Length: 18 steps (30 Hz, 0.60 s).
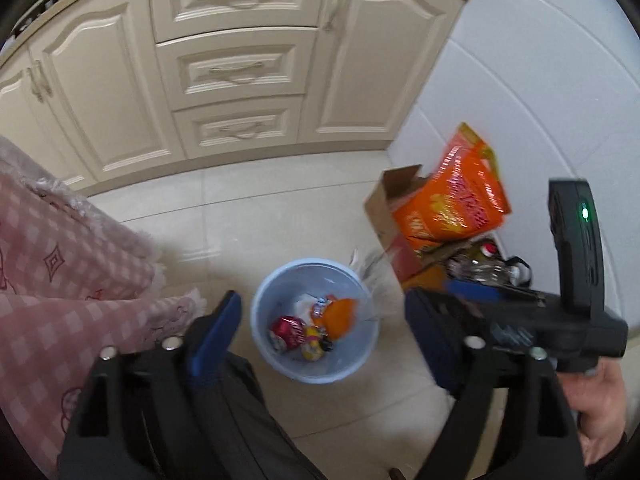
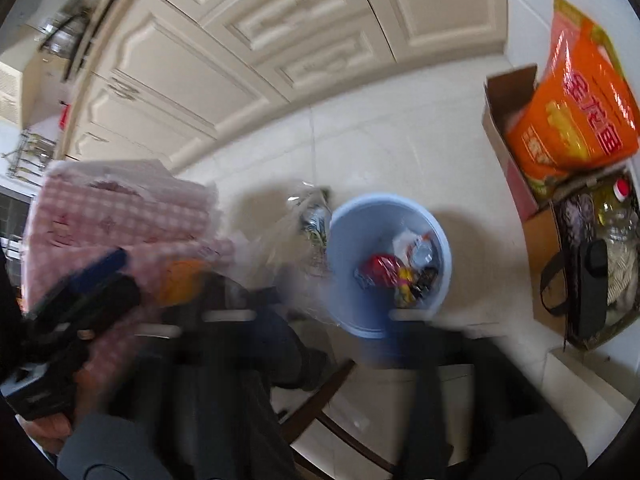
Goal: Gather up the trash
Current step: 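Carry orange nut and clear bag to the blue bin and open both tools, then move both open tools back over the table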
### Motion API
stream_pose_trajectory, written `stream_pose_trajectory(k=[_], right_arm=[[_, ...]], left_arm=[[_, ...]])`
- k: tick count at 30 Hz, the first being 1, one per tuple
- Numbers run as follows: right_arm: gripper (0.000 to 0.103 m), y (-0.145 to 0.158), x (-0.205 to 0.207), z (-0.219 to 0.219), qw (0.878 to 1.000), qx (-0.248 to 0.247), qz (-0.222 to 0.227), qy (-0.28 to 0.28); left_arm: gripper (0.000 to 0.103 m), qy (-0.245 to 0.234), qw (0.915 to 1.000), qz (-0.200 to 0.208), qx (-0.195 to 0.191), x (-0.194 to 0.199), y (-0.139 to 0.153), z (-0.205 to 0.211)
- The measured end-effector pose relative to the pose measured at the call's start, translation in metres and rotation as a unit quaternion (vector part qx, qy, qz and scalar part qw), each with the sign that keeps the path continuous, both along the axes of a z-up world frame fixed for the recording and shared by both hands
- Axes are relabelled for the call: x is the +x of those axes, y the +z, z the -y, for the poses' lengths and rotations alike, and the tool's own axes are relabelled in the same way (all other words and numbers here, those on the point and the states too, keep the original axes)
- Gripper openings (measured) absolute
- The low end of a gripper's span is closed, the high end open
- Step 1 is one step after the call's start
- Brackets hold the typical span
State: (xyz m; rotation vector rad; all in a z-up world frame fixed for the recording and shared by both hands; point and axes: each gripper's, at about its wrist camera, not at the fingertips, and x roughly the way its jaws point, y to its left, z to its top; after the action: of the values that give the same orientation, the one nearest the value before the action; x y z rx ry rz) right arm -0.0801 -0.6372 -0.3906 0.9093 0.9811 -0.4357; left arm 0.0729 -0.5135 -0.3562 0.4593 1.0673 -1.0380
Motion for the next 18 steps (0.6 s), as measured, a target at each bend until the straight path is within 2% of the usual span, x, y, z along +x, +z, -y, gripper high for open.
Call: stream_pose_trajectory(k=[3,6,18], right_arm=[[0.097,-0.001,-0.008,0.003,1.0,0.008,0.011,-0.02],[0.097,0.003,-0.012,0.006,1.0,-0.004,0.002,-0.031],[0.097,0.046,-0.002,-0.004,0.999,-0.042,0.013,-0.021]], left_arm=[[0.088,0.012,0.9999,0.005,0.002,0.005,0.002,-0.003],[0.089,0.021,0.9996,0.019,-0.007,0.007,0.014,-0.013],[0.091,0.035,0.9958,0.06,-0.059,0.002,0.072,-0.042]])
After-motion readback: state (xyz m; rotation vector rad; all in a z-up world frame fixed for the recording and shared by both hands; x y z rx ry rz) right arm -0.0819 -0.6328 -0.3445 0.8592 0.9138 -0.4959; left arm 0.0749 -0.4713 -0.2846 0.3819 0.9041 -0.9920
